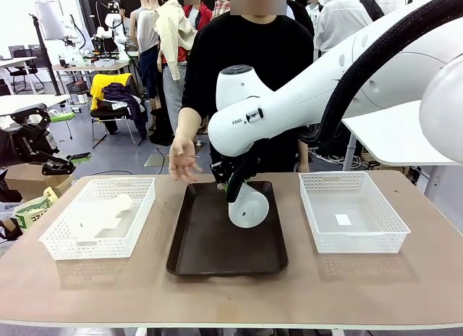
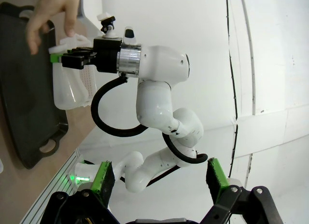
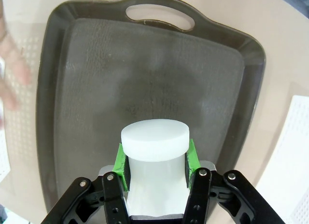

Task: Prepare the laboratory tools.
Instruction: Place the picked Big flask upright in the Handle tray as instructed by the person.

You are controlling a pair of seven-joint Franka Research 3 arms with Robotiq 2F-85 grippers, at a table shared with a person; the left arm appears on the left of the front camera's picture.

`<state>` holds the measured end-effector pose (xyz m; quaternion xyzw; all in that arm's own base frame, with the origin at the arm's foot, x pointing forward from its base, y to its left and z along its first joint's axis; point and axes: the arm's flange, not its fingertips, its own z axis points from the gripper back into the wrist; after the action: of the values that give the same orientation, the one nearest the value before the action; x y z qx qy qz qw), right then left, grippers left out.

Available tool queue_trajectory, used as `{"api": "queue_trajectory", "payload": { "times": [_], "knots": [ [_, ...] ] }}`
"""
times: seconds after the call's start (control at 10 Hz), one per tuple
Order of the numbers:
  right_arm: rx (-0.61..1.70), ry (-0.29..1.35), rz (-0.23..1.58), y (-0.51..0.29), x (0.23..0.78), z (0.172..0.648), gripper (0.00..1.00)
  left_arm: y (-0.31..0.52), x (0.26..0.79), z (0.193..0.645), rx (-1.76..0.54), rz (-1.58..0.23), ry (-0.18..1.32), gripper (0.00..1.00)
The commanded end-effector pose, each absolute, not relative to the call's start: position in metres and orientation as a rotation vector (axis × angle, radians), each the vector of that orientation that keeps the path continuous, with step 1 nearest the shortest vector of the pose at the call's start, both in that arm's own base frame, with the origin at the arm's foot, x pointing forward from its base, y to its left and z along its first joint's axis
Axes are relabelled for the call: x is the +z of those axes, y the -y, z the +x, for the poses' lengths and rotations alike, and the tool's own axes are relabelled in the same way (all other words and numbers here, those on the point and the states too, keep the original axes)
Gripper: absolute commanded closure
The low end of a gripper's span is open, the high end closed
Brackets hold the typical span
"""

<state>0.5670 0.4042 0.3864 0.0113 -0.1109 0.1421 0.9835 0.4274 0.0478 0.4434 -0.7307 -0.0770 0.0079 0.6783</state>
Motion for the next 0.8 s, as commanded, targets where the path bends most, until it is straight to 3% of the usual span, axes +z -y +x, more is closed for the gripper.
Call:
{"api": "queue_trajectory", "payload": {
  "times": [0.0, 0.4, 0.7],
  "knots": [
    [0.286, 0.223, 0.03, -0.404, 0.388, 0.567, 1.0, -0.049, 0.445, 0.426, 0.008, -1.653, 0.176, 0.0],
    [0.286, 0.223, 0.023, -0.404, 0.386, 0.567, 1.0, -0.049, 0.445, 0.426, 0.008, -1.653, 0.176, 0.0],
    [0.432, 0.272, 0.141, -0.399, 0.419, 0.552, 1.0, -0.049, 0.445, 0.426, 0.008, -1.653, 0.176, 0.0]
  ]
}}
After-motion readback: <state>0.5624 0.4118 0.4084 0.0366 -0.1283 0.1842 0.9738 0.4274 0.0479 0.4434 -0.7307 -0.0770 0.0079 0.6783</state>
